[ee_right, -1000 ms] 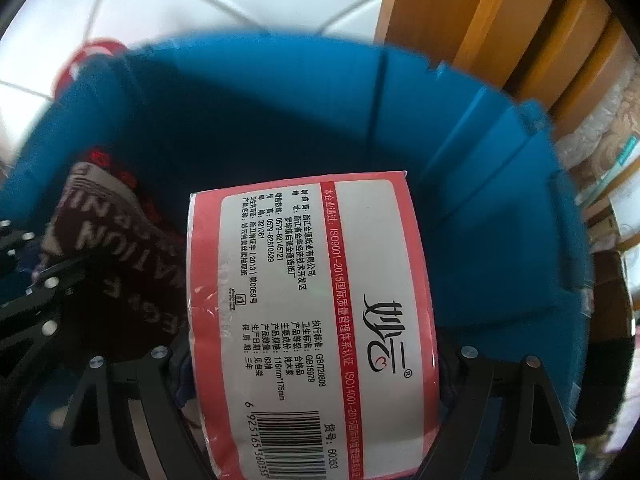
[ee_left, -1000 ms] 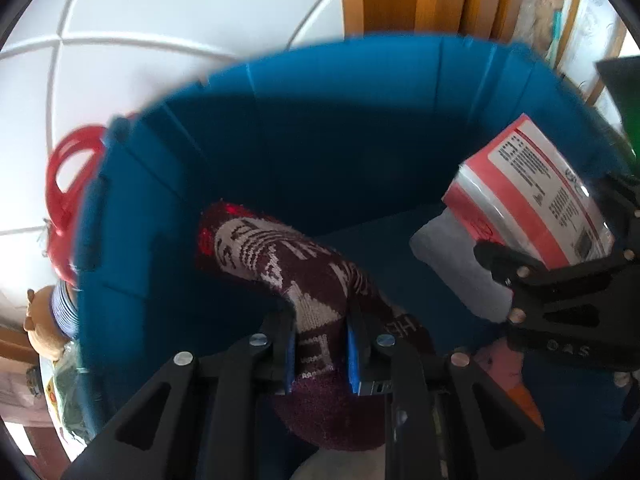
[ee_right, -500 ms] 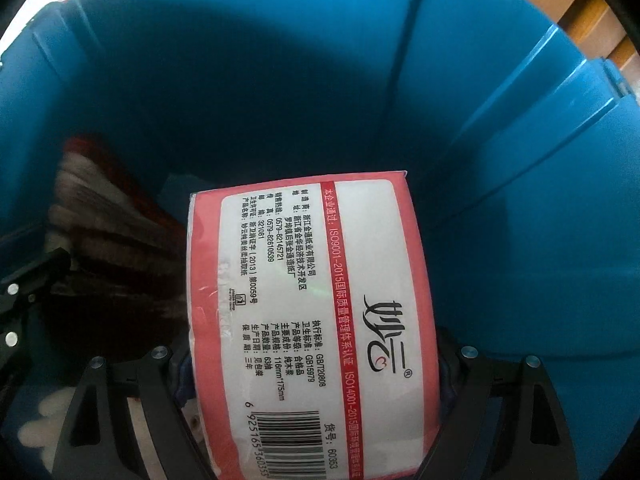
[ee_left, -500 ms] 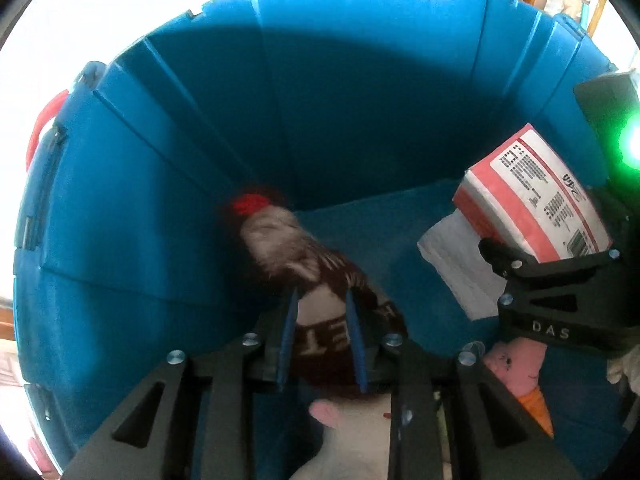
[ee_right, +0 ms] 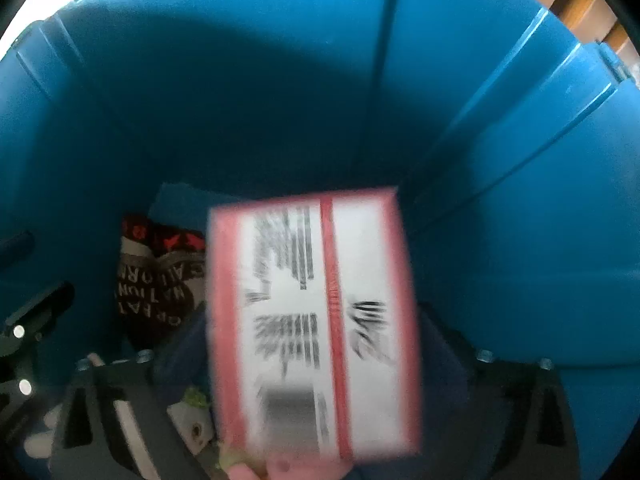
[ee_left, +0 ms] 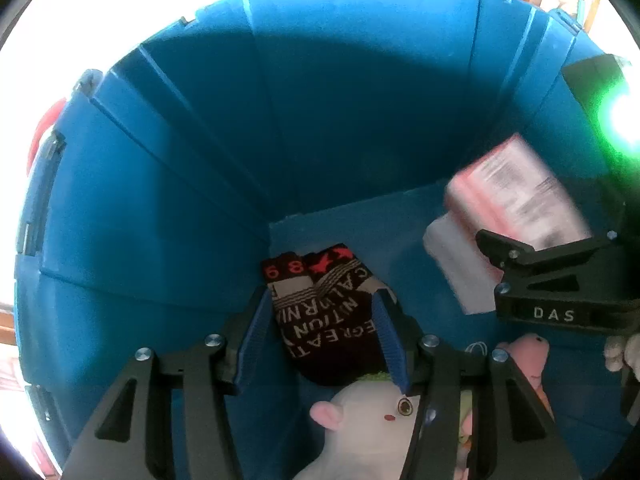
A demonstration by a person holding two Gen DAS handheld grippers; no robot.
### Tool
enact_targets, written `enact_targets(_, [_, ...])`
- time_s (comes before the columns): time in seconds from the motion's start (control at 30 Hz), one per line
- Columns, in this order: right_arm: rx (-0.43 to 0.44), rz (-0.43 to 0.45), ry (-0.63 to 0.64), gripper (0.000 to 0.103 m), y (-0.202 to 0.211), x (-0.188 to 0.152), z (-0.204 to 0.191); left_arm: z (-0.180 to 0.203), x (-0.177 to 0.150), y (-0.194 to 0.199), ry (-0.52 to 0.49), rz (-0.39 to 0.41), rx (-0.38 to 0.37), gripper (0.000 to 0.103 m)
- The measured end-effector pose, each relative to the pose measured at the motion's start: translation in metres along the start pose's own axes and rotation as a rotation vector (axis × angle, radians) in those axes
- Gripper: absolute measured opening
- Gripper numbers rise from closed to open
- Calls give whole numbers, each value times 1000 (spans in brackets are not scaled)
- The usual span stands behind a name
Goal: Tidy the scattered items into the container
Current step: 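Open the left tool to drop the sock while the right tool releases the tissue pack into the crate, then lift both open tools up out of the blue crate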
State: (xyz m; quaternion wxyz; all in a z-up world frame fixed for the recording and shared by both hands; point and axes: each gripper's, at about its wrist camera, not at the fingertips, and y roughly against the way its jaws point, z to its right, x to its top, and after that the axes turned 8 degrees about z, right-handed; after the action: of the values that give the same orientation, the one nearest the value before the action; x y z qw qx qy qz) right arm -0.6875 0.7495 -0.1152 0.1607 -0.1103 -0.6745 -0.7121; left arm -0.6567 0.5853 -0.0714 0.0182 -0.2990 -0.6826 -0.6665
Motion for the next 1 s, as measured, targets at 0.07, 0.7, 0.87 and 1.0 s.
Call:
enact_targets(0.07, [3, 9, -4, 101, 0, 3, 3, -2, -1, 7, 8, -3, 3, 51])
enact_targets(0.7, [-27, 11, -2, 102, 35, -3, -5, 9, 11, 46, -15, 21, 14, 51])
enact_targets(0.87, [-32, 35, -9, 102, 69, -21, -11, 8, -5, 84, -12, 64, 7, 51])
enact_targets(1.0, [-40, 69, -16, 102, 103, -39, -20, 5, -22, 112, -8, 103, 2, 51])
